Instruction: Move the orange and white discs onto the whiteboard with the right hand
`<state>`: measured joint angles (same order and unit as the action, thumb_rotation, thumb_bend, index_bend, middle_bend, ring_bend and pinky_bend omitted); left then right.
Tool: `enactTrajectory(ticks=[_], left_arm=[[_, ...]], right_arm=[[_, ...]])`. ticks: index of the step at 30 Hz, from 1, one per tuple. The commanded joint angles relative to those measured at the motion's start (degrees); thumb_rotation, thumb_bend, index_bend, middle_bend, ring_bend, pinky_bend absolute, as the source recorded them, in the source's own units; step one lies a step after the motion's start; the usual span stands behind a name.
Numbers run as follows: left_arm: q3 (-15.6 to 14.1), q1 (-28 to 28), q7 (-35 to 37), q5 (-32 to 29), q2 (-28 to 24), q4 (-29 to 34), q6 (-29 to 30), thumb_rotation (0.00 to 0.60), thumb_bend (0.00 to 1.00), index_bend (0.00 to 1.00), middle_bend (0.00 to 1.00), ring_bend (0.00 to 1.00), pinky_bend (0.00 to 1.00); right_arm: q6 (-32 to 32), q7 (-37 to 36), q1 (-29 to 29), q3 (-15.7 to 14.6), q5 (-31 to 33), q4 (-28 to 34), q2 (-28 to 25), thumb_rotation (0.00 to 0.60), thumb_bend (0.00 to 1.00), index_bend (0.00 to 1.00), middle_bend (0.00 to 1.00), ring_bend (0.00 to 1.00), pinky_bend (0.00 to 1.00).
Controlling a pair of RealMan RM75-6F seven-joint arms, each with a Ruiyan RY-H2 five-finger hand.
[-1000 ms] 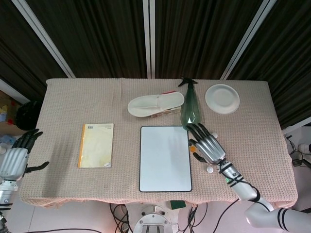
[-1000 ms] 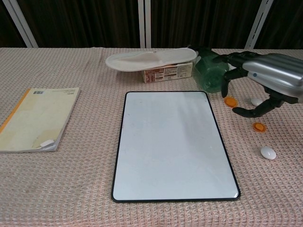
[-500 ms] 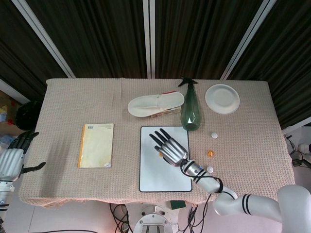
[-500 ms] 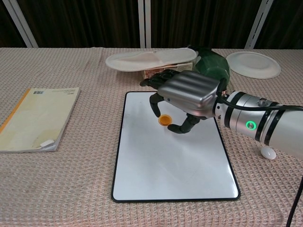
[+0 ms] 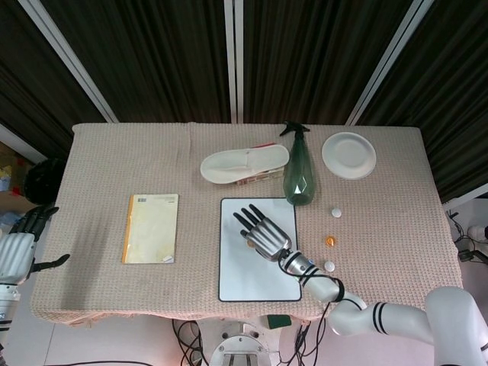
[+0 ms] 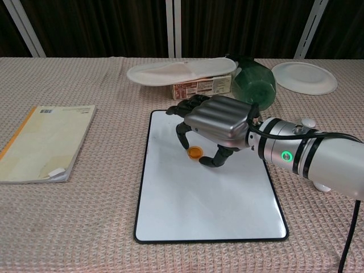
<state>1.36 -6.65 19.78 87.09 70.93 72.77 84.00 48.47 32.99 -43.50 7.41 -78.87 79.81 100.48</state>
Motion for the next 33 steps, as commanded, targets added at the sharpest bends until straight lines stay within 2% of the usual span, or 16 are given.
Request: enactTrajectory(ticks=[1,5,8,14,18,24,33], left_arm=[[0.02,-0.01,-0.10,0.04,-0.01,0.07,0.03,0.600,0.00,0.13,0.09,0.09,0.18],[0.07,0.04,-0.22,0.02,-0.12,0.26,0.11,0.600,0.00,0.13,0.09,0.09,0.18],[0.08,0.22,-0.09,0.01,-0.22,0.35,0.36,0.600,0.00,0.13,0.09,0.09,0.18],[-0.06,-0.12,-0.34,0.31,-0.22,0.70,-0.21,0.600,0.00,0.13,0.09,0.09,0.18],[-0.23,-0.57,-0.81,0.76,0.18,0.84,-0.73,0.600,0.00,0.13,0.09,0.09,0.18],[-0.32,-1.33,-1.85,1.37,0.26,1.85,-1.35,0.600,0.00,0.13,0.09,0.09,0.18],[-0.30,-1.40,-2.39,0.58,-0.35,2.62,-2.05,0.600,0.00,0.13,0.09,0.09,0.18]], right_arm=[[0.40,-0.58,-0.10,-0.33,-0.24,0.60,-0.56,0.600,0.23,0.21,0.01,0.00,0.00],[2.52,-1.79,0.84,-1.20,-1.25,3.19,-2.56,0.600,0.23,0.18,0.01,0.00,0.00],[7.45,-3.48,3.45,-3.16,-4.45,7.00,-6.18,0.600,0.22,0.18,0.02,0.00,0.00],[19.30,-7.73,11.51,-8.74,-9.93,10.20,-14.66,0.600,0.22,0.23,0.02,0.00,0.00],[23.13,-10.41,15.71,-11.14,-9.98,8.78,-18.52,0.600,0.23,0.29,0.02,0.00,0.00],[21.77,-12.89,18.20,-10.24,-4.78,3.72,-18.68,0.600,0.27,0.36,0.03,0.00,0.00],[18.51,-12.04,18.87,-9.34,-2.13,-2.62,-14.72,0.600,0.28,0.36,0.03,0.00,0.00]])
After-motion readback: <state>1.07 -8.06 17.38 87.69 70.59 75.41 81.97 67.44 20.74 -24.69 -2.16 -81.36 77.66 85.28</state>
